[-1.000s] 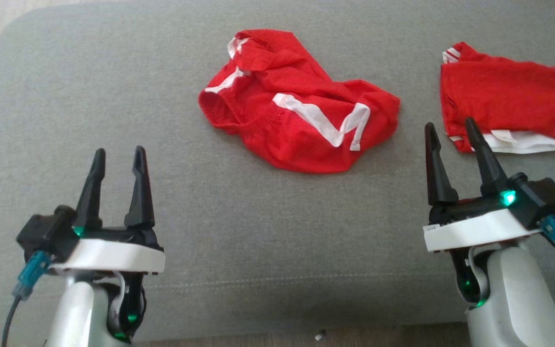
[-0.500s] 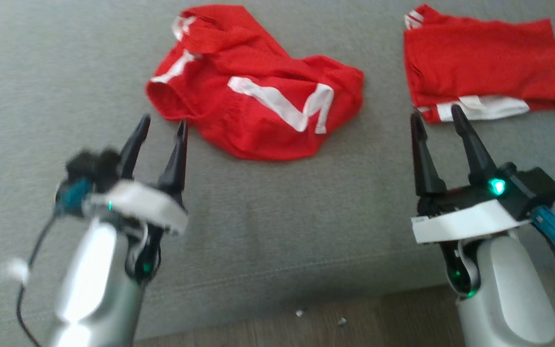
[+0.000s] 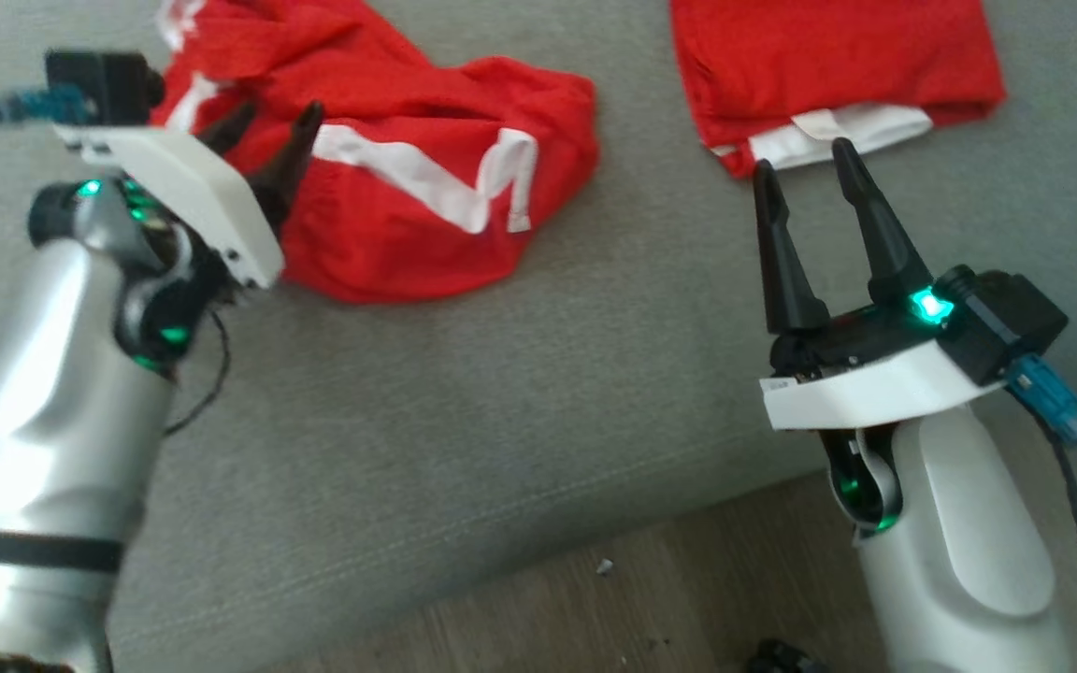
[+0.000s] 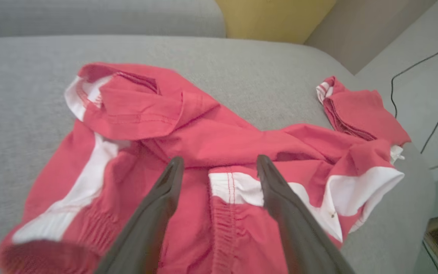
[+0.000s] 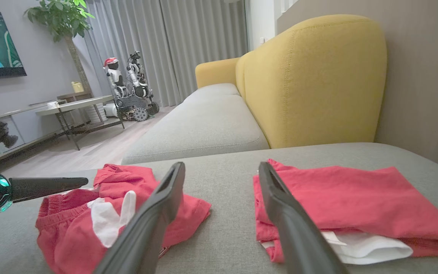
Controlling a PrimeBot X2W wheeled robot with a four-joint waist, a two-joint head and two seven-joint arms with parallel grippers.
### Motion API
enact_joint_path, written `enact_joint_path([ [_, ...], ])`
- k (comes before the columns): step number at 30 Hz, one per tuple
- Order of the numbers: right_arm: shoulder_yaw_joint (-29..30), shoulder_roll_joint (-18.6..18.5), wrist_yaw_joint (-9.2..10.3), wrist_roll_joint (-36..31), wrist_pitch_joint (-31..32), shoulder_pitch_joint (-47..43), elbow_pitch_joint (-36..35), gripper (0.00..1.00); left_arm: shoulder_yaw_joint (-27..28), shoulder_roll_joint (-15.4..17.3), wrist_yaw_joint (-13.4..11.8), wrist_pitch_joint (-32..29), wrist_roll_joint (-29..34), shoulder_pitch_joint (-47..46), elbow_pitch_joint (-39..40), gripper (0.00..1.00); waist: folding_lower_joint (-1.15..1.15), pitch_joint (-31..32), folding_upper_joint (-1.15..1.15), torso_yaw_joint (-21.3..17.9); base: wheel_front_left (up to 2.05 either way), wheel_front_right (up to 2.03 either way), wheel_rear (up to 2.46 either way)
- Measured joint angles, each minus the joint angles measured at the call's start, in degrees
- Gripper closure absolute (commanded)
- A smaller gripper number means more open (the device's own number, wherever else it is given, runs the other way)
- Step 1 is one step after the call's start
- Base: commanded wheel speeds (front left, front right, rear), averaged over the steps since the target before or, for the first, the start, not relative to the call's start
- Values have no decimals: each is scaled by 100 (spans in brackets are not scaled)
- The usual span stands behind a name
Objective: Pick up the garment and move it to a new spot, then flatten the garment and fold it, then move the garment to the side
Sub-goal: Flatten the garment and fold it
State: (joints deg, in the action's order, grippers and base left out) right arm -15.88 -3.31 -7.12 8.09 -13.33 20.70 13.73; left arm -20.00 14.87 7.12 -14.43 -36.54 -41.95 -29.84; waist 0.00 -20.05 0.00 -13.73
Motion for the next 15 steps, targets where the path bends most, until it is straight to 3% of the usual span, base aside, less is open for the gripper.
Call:
enact_joint_path([
  [6, -108, 0, 0, 203, -70, 108, 115, 0, 40, 330, -3, -1056, -550, -344, -347, 0, 0, -113, 0, -288, 0, 0, 0],
  [15, -185, 0, 0, 326, -103, 107, 190, 0, 226, 420, -267, -1961, -971, -459, -594, 0, 0, -92, 0, -456, 0, 0, 0],
])
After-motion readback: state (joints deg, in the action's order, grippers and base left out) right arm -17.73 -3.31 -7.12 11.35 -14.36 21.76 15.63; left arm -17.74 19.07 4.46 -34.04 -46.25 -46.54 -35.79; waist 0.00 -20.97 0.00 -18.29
